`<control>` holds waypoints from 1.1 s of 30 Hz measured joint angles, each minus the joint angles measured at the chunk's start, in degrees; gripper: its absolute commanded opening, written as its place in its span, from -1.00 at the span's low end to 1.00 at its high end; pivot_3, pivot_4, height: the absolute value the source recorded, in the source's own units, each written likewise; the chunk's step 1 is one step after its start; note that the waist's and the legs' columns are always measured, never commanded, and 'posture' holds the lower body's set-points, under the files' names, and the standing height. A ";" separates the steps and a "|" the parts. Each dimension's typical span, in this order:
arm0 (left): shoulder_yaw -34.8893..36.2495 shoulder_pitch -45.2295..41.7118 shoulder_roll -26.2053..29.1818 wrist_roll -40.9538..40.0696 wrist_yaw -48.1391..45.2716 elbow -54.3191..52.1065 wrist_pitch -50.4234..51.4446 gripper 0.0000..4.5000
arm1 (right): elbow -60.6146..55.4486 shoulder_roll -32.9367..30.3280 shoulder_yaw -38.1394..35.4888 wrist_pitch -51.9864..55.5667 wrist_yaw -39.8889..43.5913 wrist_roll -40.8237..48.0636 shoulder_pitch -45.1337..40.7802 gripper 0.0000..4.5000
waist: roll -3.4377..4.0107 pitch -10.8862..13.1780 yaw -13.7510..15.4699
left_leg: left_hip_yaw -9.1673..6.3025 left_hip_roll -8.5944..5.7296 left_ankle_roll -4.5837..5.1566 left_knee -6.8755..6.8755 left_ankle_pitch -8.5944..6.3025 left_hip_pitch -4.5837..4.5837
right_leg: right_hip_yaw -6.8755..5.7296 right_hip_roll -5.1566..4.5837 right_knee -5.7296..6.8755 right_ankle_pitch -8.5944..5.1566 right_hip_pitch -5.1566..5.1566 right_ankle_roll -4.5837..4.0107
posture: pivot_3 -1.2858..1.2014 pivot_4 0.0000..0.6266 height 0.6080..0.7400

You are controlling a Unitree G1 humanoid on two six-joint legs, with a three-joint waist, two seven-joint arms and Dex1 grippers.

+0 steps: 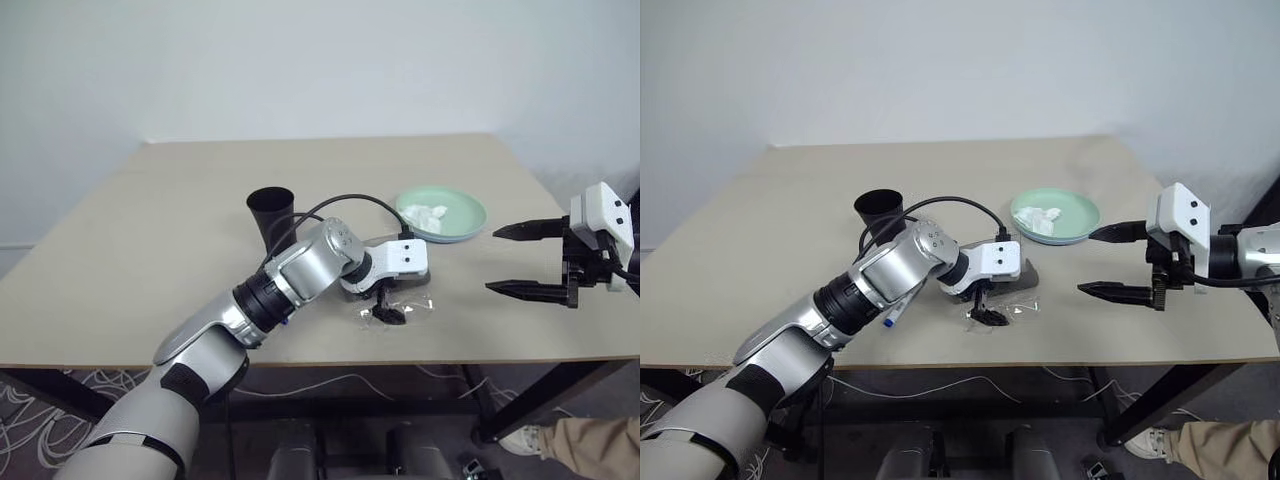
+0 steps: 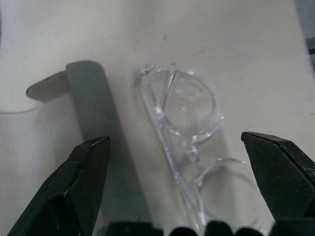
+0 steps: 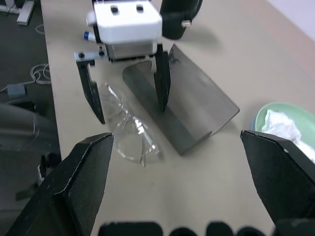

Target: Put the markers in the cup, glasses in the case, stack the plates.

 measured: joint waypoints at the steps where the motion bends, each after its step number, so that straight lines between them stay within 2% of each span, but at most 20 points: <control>1: 0.00 -0.03 -0.17 0.41 -0.10 0.25 -0.37 0.75 | -0.27 0.00 -0.06 0.02 -0.28 0.08 0.27 1.00 | 0.00 0.00 0.10 | -0.02 0.00 0.00 0.00 0.00 -0.01 | -0.01 0.00 -0.01 0.00 0.01 -0.01 | 0.03 -1.00 -0.95; 7: -0.02 -0.04 -1.13 2.13 -0.93 1.77 -1.15 -0.15 | -0.46 0.00 -0.11 0.01 -1.49 0.16 1.48 1.00 | 0.00 0.00 0.36 | -0.31 -0.22 -0.04 0.07 0.02 -0.06 | 0.02 -0.02 -0.05 0.02 0.06 -0.09 | 0.03 -1.00 -0.95; 20: -0.02 -0.04 -1.71 3.99 -2.60 2.26 -2.17 -0.15 | -0.03 0.00 0.26 -1.05 -2.41 0.10 1.17 1.00 | -0.01 0.00 1.28 | -0.43 -0.23 -0.01 0.06 0.01 -0.05 | -0.01 0.00 -0.01 0.03 0.04 -0.14 | 0.03 -1.00 -0.95; 26: -0.01 -0.03 -1.54 4.55 -3.03 2.25 -2.16 -0.99 | 0.46 0.00 0.53 -1.59 -2.79 0.08 0.91 1.00 | -0.01 0.00 1.32 | -0.42 -0.24 -0.01 0.08 0.00 -0.05 | -0.01 0.00 -0.02 0.03 0.06 -0.14 | 0.03 -1.00 -0.95; 33: 0.20 -0.03 -1.59 4.92 -3.13 2.26 -2.14 -0.99 | 0.77 0.00 1.01 -2.07 -2.82 0.02 0.08 1.00 | -0.01 0.00 1.54 | -0.42 -0.24 -0.01 0.11 0.00 -0.06 | -0.01 -0.01 -0.03 0.04 0.07 -0.15 | 0.03 -1.00 -0.95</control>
